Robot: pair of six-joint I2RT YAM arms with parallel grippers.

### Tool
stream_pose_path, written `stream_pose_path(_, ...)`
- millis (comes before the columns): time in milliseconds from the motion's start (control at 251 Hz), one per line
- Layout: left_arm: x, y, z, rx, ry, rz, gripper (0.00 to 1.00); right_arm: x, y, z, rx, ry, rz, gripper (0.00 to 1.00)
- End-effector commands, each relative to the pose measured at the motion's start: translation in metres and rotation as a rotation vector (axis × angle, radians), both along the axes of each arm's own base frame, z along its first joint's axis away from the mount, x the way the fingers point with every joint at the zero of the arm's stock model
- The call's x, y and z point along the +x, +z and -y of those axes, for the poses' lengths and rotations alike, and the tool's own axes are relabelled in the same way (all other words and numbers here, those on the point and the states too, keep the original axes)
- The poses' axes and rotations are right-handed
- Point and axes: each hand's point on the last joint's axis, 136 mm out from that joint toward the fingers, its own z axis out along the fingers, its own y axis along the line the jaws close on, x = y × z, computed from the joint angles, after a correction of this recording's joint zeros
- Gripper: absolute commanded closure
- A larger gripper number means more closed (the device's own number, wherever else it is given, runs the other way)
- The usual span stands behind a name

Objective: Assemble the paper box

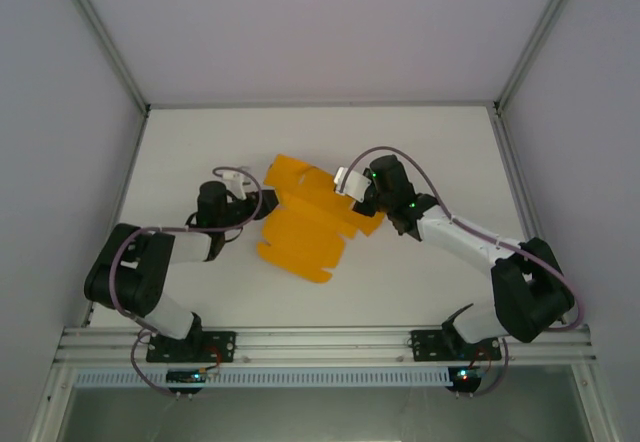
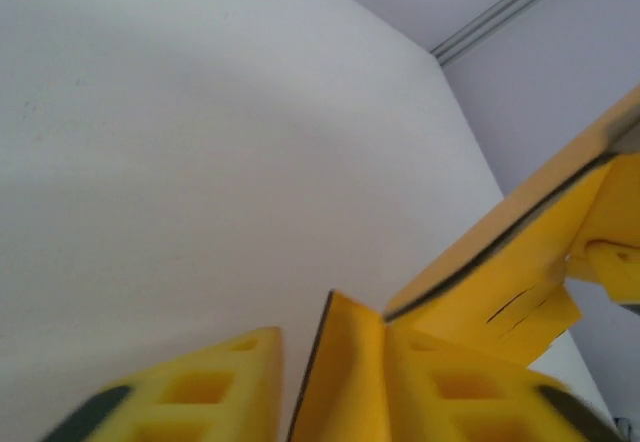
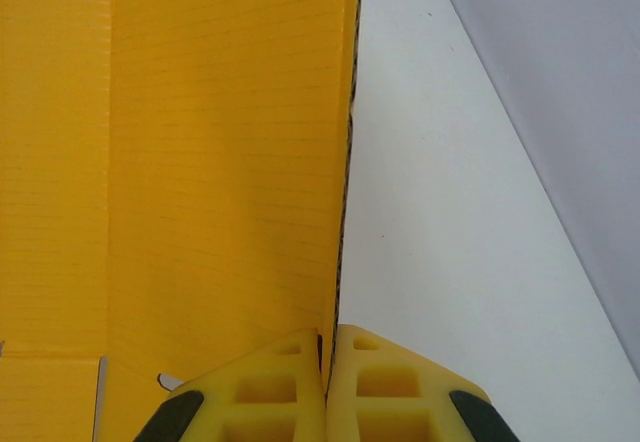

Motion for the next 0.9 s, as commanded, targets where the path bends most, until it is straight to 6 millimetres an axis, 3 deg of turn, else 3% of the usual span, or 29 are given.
stream_pose_path(0,0.008,0.028,0.005,-0.037,-0.027,0.105,0.88,0.007,0.017,-0.002,0.049,-0.026,0.002,1.0)
stream_pose_path(60,0.006,0.026,0.005,-0.032,-0.032,0.103,1.0,0.012,0.021,0.001,0.068,-0.067,-0.003,1.0)
stream_pose_path(231,-0.006,0.023,0.004,-0.036,-0.042,0.117,1.0,0.032,0.028,0.017,0.156,-0.217,-0.107,1.0)
stream_pose_path(495,-0.028,0.031,0.015,0.028,-0.087,0.186,1.0,0.05,0.014,0.034,0.168,-0.351,-0.258,1.0)
stream_pose_path(774,-0.04,0.035,0.038,0.431,-0.029,0.315,1.0,0.05,0.016,0.035,0.163,-0.345,-0.259,1.0)
stream_pose_path(894,-0.035,0.035,0.043,0.544,0.007,0.312,1.0,0.037,0.017,0.018,0.104,-0.244,-0.186,1.0)
